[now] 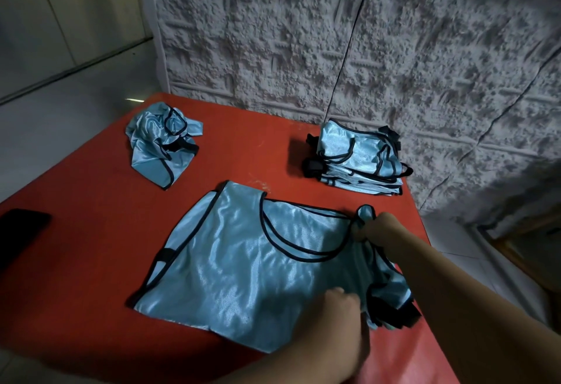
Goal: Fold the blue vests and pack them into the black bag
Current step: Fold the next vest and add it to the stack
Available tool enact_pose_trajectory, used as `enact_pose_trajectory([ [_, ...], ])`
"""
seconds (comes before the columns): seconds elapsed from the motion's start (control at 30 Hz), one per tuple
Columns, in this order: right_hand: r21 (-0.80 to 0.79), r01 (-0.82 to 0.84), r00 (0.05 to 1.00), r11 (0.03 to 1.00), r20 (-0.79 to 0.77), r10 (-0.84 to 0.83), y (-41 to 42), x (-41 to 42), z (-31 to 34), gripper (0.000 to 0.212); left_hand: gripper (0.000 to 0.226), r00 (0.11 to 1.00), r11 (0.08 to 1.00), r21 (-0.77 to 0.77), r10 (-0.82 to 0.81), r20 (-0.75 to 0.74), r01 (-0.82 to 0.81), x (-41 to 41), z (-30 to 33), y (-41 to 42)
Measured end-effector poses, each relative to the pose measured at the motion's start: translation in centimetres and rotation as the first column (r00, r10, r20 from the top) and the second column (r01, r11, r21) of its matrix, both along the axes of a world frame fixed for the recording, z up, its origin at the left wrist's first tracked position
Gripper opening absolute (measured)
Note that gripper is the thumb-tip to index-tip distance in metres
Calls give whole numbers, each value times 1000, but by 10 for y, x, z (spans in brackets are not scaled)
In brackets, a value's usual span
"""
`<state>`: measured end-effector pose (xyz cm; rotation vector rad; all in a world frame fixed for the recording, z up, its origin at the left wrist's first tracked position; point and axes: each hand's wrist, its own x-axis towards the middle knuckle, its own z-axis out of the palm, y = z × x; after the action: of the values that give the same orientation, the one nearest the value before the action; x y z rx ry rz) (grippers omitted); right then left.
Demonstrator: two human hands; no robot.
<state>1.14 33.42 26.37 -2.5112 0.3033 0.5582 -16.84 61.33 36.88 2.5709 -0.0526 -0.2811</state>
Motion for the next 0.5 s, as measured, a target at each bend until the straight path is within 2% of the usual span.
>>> enact_pose_trajectory([
  [0.03, -3, -3, 1000, 1000, -1, 3, 0, -1, -1, 28, 10, 1000, 1000, 21, -23, -12, 23, -6, -41, -30],
  [0.07, -3, -7, 1000, 1000, -2, 7, 0, -1, 0, 27, 10, 994, 994, 98, 45, 104, -55, -18, -85, -107],
  [0.1, -1, -7, 1000, 1000, 4, 7, 0, -3, 0, 27, 11, 982, 993, 31, 108, 153, -114, -12, -103, -109],
  [0.13, 8, -13, 1000, 1000, 18, 13, 1, -3, 1, 28, 12, 977, 994, 2, 109, 182, -111, -30, -102, -145],
  [0.17, 18, -18, 999, 1000, 30, 18, 2, -4, 4, 30, 14, 993, 986, -150, 92, 79, -79, -44, -99, -170],
  [0.27, 55, -26, 996, 998, 92, 21, 4, -3, 15, 35, 20, 989, 955, -272, 136, 58, -115, -43, -96, -163],
  [0.37, -14, -103, 987, 995, 126, 104, 15, -3, 37, 33, 22, 983, 911, -368, 177, -57, -185, -52, -86, -158],
  [0.4, -32, -124, 982, 992, 136, 127, 21, -2, 46, 30, 23, 980, 884, -423, 190, -65, -199, -52, -85, -152],
  [0.5, -111, -186, 976, 976, 93, 196, 50, 1, 72, 31, 17, 942, 773, -539, 255, -217, -334, -53, -74, -128],
])
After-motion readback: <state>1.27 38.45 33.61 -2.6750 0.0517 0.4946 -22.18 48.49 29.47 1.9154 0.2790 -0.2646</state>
